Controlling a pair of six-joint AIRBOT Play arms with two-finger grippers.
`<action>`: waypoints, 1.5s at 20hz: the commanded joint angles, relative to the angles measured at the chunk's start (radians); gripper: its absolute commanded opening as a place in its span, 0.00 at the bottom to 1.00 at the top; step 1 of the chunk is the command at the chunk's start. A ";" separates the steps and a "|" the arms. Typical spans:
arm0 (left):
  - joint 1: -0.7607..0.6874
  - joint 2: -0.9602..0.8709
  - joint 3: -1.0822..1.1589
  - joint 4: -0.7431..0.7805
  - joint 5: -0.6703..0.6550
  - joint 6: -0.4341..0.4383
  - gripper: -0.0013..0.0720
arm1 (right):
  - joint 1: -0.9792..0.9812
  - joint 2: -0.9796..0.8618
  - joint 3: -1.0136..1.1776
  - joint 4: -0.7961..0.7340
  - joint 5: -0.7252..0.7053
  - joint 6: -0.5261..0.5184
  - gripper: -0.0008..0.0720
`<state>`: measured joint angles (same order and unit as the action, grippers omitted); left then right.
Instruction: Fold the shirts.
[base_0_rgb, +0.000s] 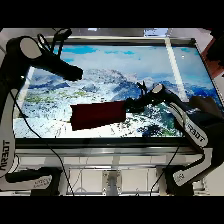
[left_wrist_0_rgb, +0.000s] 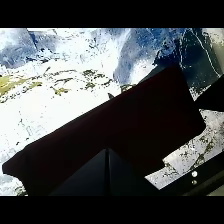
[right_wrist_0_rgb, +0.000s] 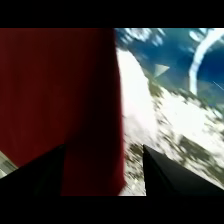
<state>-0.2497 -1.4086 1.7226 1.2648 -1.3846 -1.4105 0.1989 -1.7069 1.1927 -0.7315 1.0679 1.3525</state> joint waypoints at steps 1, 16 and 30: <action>0.001 -0.003 0.000 -0.001 -0.006 -0.007 0.04 | 0.039 -0.038 -0.005 0.163 -0.092 -0.090 0.78; 0.001 -0.003 0.001 0.001 -0.053 0.009 0.04 | -0.140 0.071 0.121 0.044 0.001 -0.065 0.05; 0.000 -0.003 0.001 -0.012 -0.077 0.004 0.04 | -1.353 0.783 0.150 -0.138 0.408 0.073 0.05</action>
<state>-0.2497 -1.4117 1.7226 1.2583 -1.4437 -1.4052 -0.9401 -1.0191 1.3411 -0.8333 1.4067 1.4029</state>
